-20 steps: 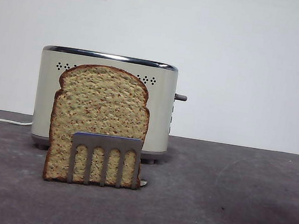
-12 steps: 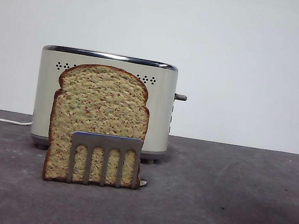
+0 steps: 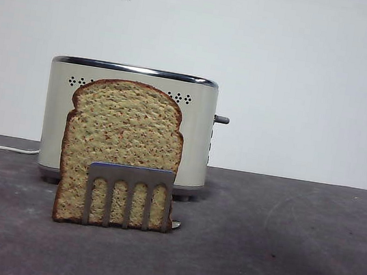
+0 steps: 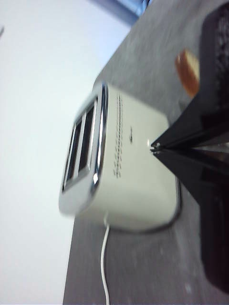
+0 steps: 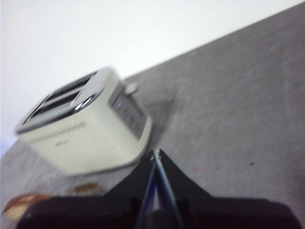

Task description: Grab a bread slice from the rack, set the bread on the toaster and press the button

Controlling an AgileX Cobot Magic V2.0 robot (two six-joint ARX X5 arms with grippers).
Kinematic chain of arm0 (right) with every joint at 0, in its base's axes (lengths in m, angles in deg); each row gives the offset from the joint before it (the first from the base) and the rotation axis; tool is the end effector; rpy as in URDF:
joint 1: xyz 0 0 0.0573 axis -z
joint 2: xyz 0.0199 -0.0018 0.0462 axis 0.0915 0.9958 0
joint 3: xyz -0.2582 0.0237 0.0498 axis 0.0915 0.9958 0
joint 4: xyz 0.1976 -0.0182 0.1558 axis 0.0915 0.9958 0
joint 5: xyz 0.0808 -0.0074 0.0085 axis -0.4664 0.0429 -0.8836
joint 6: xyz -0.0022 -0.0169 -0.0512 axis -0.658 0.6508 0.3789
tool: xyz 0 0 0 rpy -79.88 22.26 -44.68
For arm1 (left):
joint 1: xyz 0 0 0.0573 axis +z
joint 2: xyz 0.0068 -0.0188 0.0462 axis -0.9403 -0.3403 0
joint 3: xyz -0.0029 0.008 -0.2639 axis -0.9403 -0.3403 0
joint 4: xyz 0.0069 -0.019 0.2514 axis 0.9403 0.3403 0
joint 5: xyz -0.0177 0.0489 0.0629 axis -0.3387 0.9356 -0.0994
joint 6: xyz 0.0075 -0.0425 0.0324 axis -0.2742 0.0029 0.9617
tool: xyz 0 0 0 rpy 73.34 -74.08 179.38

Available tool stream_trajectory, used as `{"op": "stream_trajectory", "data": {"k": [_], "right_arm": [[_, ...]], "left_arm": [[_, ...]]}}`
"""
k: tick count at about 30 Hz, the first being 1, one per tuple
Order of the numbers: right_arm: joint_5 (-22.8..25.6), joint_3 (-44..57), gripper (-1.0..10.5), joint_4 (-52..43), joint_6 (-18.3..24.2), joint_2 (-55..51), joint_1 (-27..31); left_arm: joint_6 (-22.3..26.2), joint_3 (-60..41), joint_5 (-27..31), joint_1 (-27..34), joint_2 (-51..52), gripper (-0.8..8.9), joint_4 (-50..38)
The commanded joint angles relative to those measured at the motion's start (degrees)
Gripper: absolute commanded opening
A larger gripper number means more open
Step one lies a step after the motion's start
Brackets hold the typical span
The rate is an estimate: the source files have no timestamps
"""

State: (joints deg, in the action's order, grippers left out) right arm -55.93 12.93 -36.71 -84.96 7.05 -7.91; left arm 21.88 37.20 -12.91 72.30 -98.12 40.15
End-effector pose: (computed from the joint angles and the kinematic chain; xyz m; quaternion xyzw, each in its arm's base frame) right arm 0.1011 0.0145 0.2449 0.2038 0.1324 0.1724 0.9546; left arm 0.0829 -0.0103 0.2450 -0.1479 0.0756 -0.2129 0.9629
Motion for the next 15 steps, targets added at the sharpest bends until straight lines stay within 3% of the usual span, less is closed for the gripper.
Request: {"op": "stream_trajectory", "data": {"k": [1,8,15], "right_arm": [[-4.35,-6.12,-0.1,4.2,5.9,4.94,-0.15],[-11.5,-21.79,-0.1,19.47,16.92,16.68,-0.24],[-13.22,-33.86,-0.1,32.06,24.7,24.65,-1.57]], "left_arm": [[3.3,3.87,-5.11,0.13,-3.48,-0.08,1.95],[12.72,13.6,-16.65,0.09,-10.78,-0.08,9.4],[17.79,21.68,-20.94,-0.28,-14.6,-0.08,16.22]]}}
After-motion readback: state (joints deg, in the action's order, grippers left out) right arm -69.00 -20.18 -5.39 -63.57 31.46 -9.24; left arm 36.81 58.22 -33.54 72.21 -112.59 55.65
